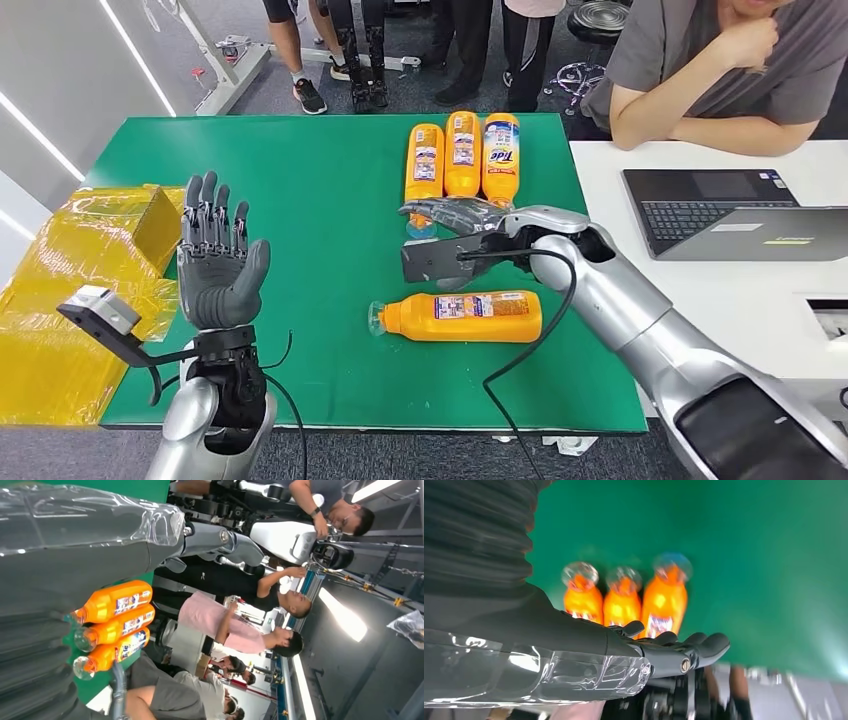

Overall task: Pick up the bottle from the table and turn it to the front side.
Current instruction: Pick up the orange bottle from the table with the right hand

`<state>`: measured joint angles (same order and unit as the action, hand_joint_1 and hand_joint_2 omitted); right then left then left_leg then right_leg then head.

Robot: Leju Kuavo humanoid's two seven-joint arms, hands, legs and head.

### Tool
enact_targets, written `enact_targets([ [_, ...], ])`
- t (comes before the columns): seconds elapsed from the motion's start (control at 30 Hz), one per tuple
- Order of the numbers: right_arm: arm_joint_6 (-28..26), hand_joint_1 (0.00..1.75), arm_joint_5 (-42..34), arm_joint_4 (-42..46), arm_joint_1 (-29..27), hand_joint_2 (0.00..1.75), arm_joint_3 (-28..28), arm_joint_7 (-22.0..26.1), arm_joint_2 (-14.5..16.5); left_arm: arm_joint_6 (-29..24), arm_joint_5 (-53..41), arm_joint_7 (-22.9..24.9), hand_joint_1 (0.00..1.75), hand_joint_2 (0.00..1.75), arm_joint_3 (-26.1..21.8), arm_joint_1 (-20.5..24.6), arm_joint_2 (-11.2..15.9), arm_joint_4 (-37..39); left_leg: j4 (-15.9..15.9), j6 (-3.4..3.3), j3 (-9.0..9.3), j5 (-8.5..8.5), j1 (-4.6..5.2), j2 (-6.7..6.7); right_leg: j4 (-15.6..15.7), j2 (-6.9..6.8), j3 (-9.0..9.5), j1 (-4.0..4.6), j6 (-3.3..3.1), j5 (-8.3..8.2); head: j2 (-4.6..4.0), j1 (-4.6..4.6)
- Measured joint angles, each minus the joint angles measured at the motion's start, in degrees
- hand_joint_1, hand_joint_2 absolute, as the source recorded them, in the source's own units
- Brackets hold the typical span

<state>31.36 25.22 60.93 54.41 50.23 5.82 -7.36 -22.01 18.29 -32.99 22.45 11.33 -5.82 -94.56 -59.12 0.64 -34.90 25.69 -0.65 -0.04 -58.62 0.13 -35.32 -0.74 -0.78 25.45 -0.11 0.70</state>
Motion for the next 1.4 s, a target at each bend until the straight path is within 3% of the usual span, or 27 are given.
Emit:
enact_targets([
  [0.17, 4.4, 0.00, -6.0, -3.8, 4.1, 1.75, 7.9, 0.7, -2.8, -1.8, 3.7, -0.7, 0.00, 1.75, 2.7, 2.9, 1.5, 2.6, 0.0, -0.01, 0.01, -0.01, 0.00, 0.01, 0.0, 0.02, 0.00, -0.01, -0.01, -0.05, 0.00, 0.01],
  [0.37, 4.4, 0.00, -9.1, -5.0, 4.1, 1.75, 14.7, 0.4, -5.6, -2.0, 3.9, -0.6, 0.00, 1.75, 4.3, 3.5, 2.0, 3.4, 0.0, -0.02, 0.00, 0.01, 0.00, 0.00, 0.0, 0.02, -0.01, 0.00, 0.01, -0.03, 0.00, 0.01],
  [0.87, 3.3, 0.00, -9.9, -5.5, 2.2, 1.75, 20.7, 0.4, -8.3, -1.5, 2.2, 0.0, 0.00, 1.75, 4.5, 3.3, 1.9, 3.4, 0.0, -0.04, 0.01, 0.02, -0.01, 0.04, 0.0, 0.06, -0.01, 0.00, 0.01, -0.02, 0.00, 0.01],
  [1.13, -0.2, 0.00, -8.3, -7.1, 0.5, 1.75, 22.7, 0.5, -8.3, -1.2, 1.4, 0.3, 0.00, 1.75, 4.5, 3.2, 1.9, 3.4, 0.0, -0.04, 0.00, 0.03, 0.00, 0.05, 0.0, 0.06, -0.01, 0.00, 0.02, -0.02, 0.00, 0.01],
  [1.4, -9.6, 0.00, -0.2, -10.9, -0.7, 1.75, 23.4, -0.3, -6.9, -1.2, -0.4, 0.6, 0.00, 1.75, 4.3, 1.9, 1.5, 2.8, 0.0, -0.04, -0.01, 0.02, -0.01, 0.01, 0.0, 0.02, 0.01, 0.00, 0.02, -0.02, 0.00, 0.02],
])
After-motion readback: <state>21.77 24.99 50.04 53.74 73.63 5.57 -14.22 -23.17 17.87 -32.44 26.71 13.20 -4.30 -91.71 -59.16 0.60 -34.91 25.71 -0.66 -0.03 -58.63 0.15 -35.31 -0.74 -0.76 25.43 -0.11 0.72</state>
